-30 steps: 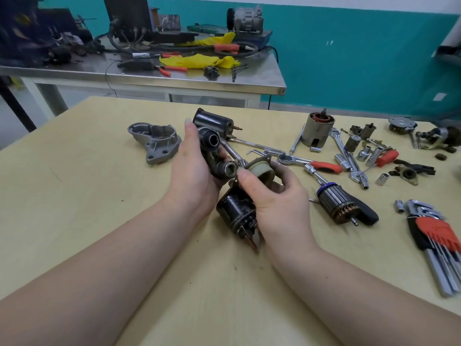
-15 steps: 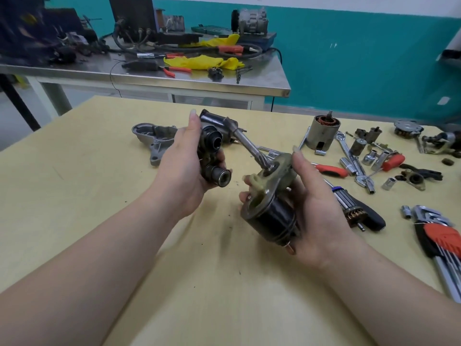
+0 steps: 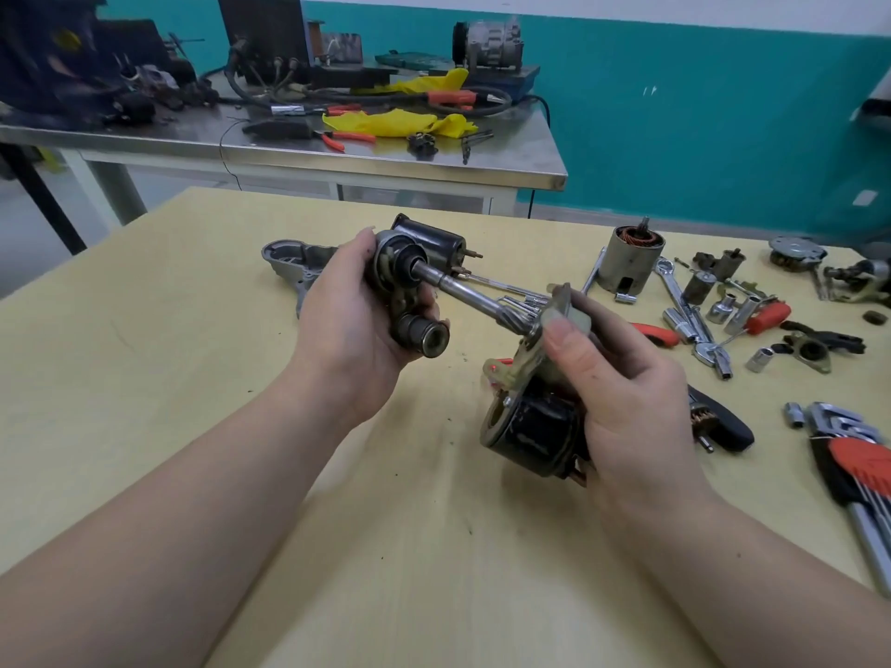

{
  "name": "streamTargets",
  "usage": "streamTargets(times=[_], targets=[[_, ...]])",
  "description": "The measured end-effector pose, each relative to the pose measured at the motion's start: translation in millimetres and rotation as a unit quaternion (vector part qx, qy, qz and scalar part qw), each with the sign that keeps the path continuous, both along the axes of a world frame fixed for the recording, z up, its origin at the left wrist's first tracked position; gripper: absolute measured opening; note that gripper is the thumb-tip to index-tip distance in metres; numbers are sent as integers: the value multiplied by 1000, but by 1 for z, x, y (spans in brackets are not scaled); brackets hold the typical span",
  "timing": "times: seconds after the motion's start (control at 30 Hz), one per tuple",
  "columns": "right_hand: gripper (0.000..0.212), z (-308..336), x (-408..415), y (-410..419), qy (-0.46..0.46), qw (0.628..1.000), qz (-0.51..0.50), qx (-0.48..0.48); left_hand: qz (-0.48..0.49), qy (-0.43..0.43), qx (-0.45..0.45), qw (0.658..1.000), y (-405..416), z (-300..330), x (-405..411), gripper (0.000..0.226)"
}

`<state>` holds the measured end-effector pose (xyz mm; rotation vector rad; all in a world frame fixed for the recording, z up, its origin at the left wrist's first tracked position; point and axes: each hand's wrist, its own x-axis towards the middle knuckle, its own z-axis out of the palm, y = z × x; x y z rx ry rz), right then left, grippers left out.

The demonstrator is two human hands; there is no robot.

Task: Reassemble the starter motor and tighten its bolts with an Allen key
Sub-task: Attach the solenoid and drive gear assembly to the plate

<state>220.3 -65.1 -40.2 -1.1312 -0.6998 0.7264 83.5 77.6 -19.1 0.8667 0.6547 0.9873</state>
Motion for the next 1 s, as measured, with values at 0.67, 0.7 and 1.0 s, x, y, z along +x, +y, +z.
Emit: streamTargets(times=[0.67,0.7,1.0], targets=[[67,-5,9,3,-140,985,-70,73,-34,93,128,987,-34,-14,20,40],[66,-6,11,3,-138,985,-75,72,-28,104,127,986,-36,-14,22,44],[58,-9,16,9,-161,981,-95,52,-40,113,44,992,-43,-5,22,40]])
